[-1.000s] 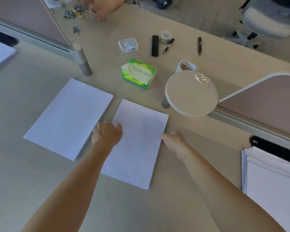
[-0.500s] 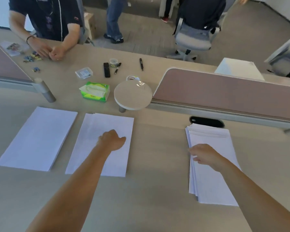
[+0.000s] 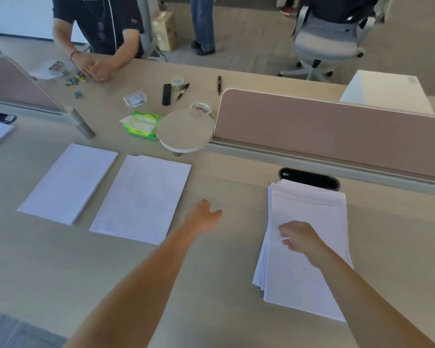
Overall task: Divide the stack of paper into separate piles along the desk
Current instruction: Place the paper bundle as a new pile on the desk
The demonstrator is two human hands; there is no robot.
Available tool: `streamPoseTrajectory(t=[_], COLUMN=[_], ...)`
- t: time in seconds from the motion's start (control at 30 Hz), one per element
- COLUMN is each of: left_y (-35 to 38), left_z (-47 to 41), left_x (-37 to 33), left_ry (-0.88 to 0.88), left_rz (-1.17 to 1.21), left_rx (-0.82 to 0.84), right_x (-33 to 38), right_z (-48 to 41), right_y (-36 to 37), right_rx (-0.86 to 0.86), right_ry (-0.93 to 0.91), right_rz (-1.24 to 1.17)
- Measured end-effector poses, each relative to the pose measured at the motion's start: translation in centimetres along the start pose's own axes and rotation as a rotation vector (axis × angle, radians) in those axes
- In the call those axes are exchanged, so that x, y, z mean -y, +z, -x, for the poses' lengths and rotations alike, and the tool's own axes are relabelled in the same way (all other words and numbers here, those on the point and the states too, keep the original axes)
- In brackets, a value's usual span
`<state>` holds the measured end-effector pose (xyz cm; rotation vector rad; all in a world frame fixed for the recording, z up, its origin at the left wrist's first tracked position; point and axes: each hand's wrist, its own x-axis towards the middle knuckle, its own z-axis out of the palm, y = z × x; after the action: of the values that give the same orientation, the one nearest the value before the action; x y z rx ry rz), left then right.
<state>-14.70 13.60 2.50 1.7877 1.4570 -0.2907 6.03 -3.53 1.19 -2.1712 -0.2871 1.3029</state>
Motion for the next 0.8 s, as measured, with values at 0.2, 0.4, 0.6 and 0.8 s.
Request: streamPoseTrajectory(t=[0.2,0.4,0.6,0.8], left_y=[-7.2,-13.2,-17.8,-20.4], left_z=[-1.6,-5.8,-10.6,-14.0], left_x=[7.8,17.1,23.5,26.7], left_ry=[-0.162,-0.196,-0.137,-0.196], left_rz=[0.159,0.305,0.269,0.303], left_rx=[-0.230,-0.340,-0.343,-0.167], right_x=[7.0,12.6,15.7,18.2], right_z=[-0.9,-2.1,-3.8,-4.8], right_y=[12.4,23.1,29.7,34.2], right_rx=[0.222,0.202,0.033,0.023], right_ry=[-0.117,-0.096,0.071,0.148], right_rz=[0.027,0.052,-0.089,-0.133])
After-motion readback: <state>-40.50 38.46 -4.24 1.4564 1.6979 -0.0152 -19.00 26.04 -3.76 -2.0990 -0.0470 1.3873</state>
